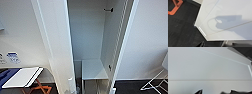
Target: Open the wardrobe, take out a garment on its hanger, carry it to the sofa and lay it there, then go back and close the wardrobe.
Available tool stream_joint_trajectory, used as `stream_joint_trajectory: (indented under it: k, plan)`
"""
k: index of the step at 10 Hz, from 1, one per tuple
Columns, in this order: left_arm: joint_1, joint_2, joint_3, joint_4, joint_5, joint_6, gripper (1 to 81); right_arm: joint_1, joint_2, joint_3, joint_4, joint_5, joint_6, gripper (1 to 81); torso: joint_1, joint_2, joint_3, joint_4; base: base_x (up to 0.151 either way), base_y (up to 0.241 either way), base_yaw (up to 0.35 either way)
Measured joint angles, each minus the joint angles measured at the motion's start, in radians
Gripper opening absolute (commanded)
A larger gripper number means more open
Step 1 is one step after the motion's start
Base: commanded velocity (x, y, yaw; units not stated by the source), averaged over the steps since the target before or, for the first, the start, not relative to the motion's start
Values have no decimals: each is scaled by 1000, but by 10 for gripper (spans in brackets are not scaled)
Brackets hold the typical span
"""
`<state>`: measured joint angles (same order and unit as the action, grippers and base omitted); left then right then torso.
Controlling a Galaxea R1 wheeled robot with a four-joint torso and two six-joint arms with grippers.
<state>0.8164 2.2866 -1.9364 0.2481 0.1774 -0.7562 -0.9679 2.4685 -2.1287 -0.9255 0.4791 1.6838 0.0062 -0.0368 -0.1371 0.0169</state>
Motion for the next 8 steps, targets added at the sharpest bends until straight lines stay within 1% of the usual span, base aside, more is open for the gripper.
stream_joint_trajectory:
  k: [1, 2, 3, 5, 6, 7, 8]
  plan:
    - [39, -23, -40, 16, 3, 0, 811, -19, -18, -74, -1, 0, 0, 811, 0, 0, 0, 0, 0, 0, 0]
    - [83, -17, -68, 41, -5, 0, 811, -37, -25, -129, -5, -3, 0, 811, 0, 0, 0, 0, 0, 0, 0]
    - [131, 16, -105, 72, -30, 0, 811, -70, -20, -193, -33, -17, 0, 811, 0, 0, 0, 0, 0, 0, 0]
    - [217, 97, -227, 146, -71, 0, 811, -160, 27, -285, -125, -52, 0, 811, 0, 0, 0, 0, 0, 0, 0]
    - [267, 135, -281, 198, -93, 1, 811, -200, 62, -306, -174, -74, 1, 811, 0, 0, 0, 0, 0, 0, 0]
    - [336, 177, -307, 252, -115, 1, 811, -241, 107, -325, -217, -101, 0, 811, 0, 0, 0, 0, 0, 0, 0]
    - [407, 225, -326, 298, -145, 1, 811, -277, 160, -358, -246, -123, 0, 811, 0, 0, 0, 0, 0, 0, 0]
